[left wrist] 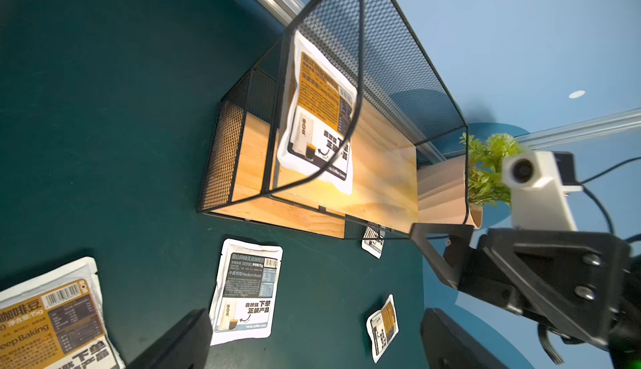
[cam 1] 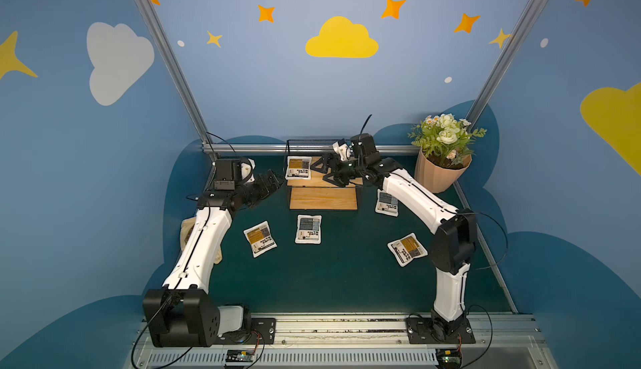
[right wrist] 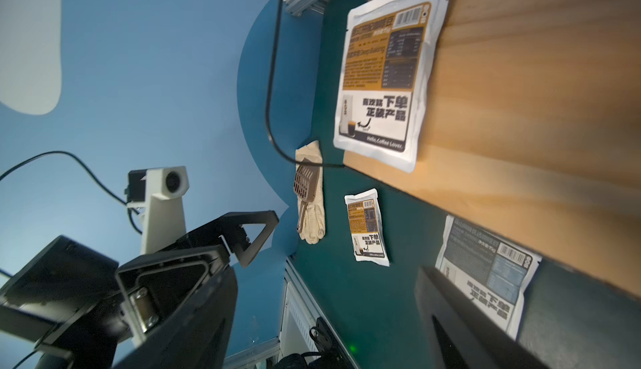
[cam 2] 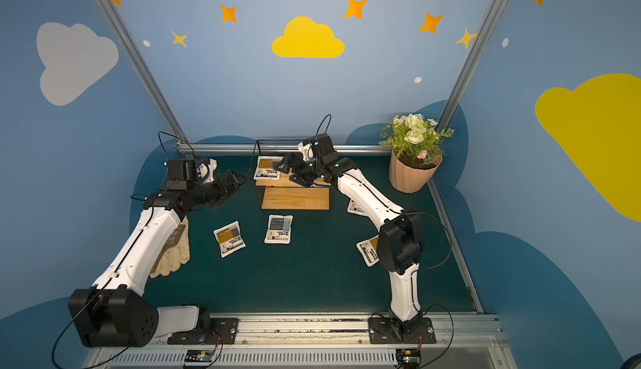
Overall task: Place the bagged coffee beans on the shelf by color
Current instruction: Place the bagged coffee beans on the shelf, then pick up the bagged coffee beans at the center of the board.
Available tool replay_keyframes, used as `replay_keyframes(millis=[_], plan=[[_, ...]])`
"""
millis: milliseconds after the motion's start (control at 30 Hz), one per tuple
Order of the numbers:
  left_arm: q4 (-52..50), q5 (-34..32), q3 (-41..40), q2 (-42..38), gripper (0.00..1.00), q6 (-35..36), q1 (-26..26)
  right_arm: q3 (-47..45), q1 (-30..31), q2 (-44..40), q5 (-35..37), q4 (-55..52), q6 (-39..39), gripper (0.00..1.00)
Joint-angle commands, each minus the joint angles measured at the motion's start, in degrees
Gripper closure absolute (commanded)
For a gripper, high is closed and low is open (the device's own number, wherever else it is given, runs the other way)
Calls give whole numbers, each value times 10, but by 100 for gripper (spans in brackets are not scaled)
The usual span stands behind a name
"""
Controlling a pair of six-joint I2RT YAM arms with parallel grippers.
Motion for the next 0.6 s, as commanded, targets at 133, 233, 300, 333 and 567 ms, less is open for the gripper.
replay_keyframes(millis=[133, 233, 300, 333, 567], plan=[[-10, -21, -50, -57, 0, 13, -92, -220, -14, -184, 24, 75, 30, 12], [-21, -55, -71, -76, 0, 20, -142, -319, -33, -255, 35, 71, 33, 10], [-26, -77, -86, -87, 0, 23, -177, -398, -54, -309, 43, 68, 40, 9], [-27, -87, -91, -92, 0, 23, -190, -429, -66, -330, 46, 65, 43, 9], [-6, -150, -134, -88, 0, 1, -280, -638, -174, -487, 59, 1, 46, 7]])
